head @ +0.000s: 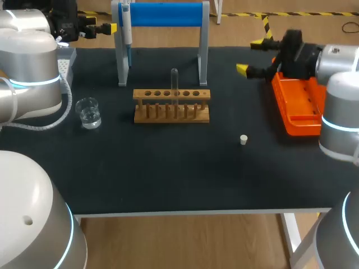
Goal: Invert the test tube, pick up the pipette, mount the tip to pipette, aspirate from beaker and dispense into the tube, eject the tip, return the pipette, and cap with the stopper.
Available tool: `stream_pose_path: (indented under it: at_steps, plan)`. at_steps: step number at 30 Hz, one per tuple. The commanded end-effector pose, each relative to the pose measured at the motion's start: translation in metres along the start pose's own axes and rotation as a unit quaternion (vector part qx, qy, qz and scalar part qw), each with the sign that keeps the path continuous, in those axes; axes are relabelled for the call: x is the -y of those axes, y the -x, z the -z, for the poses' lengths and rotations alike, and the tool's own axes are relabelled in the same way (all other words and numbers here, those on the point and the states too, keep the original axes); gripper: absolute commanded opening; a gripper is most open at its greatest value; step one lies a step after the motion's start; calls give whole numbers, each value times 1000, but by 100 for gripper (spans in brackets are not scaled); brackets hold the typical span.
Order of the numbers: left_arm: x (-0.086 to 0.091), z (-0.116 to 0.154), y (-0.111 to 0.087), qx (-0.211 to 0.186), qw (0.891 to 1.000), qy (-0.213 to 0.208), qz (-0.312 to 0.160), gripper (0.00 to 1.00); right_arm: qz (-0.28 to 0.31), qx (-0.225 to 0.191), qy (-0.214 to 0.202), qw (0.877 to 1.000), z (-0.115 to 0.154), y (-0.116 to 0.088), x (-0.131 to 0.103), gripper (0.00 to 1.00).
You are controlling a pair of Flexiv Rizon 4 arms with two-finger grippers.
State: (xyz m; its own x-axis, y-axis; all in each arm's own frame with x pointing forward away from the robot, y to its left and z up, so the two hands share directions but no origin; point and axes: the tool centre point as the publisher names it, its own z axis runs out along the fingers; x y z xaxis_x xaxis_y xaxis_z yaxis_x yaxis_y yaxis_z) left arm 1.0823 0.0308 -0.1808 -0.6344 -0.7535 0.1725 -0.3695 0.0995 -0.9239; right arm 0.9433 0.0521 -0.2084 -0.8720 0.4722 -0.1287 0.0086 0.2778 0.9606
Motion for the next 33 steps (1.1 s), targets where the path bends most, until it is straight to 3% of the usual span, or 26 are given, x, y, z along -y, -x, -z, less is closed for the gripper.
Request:
stream_pose_path:
  at_steps: [1,6,15,30,33]
  plan:
    - [0,-1,0,0,1000,-1,0,100,4,-17,43,999,6,-31,16,100]
    - [0,-1,0,0,1000,-1,0,100,-6,-41,55,998,-6,-52,34,100]
    - [0,-1,0,0,1000,-1,0,100,25,-73,28,997,-22,-80,56,100]
    - [0,-1,0,0,1000,-1,0,100,25,-73,28,997,-22,-80,56,100]
    - [-9,16,-29,-4,1000,-4,-24,100,25,-73,28,997,-22,-80,56,100]
